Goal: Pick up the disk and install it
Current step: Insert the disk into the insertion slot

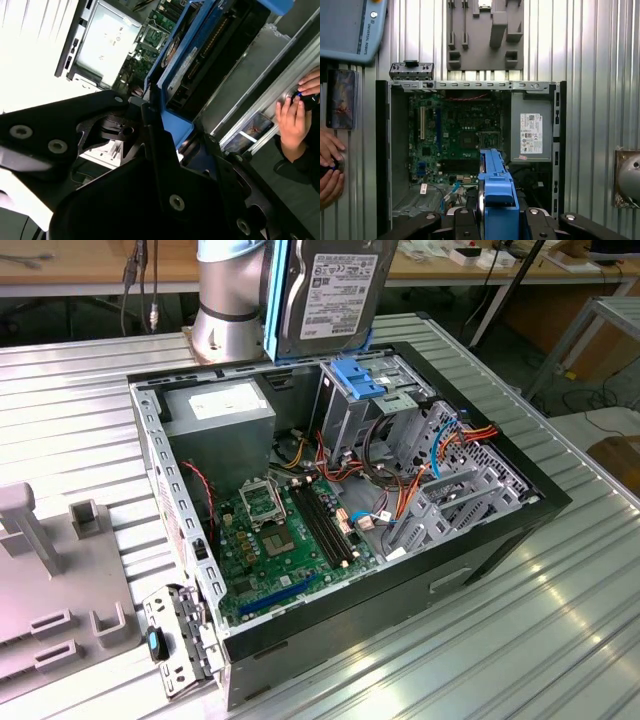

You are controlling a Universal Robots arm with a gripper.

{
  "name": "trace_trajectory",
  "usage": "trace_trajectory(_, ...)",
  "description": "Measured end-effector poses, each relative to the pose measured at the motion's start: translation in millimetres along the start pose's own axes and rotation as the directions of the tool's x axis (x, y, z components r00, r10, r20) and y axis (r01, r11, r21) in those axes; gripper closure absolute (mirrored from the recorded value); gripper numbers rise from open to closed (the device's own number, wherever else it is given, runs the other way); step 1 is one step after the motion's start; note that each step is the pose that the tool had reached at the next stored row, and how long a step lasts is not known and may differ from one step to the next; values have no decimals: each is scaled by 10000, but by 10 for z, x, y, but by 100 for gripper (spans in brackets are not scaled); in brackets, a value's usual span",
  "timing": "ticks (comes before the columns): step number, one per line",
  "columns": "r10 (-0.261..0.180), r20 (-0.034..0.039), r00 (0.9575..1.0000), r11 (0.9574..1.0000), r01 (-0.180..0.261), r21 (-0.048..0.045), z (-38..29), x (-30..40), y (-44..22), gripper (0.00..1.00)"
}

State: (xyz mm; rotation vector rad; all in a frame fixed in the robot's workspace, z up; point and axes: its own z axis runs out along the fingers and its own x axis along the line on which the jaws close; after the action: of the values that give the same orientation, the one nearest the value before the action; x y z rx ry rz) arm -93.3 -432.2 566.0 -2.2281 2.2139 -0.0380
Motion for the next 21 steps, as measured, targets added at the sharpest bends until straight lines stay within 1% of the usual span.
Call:
trace_trajectory(2,0,-8,10000,10000,0,-1,11,109,0,63)
trace_trajectory(4,0,-11,10000,10000,0,-1,18,173,-1,63)
trace_trajectory(5,0,-11,10000,10000,0,-1,23,210,-17,63)
trace_trajectory(7,0,-10,10000,10000,0,-1,37,236,-116,63)
trace_trajectory(9,0,-10,10000,10000,0,-1,47,275,-234,63)
trace_trajectory(15,0,-12,10000,10000,0,-2,58,306,-437,63)
trace_trajectory(18,-1,-11,10000,10000,1,-1,65,321,-552,63)
trace_trajectory(21,0,-9,10000,10000,0,0,72,336,-685,63)
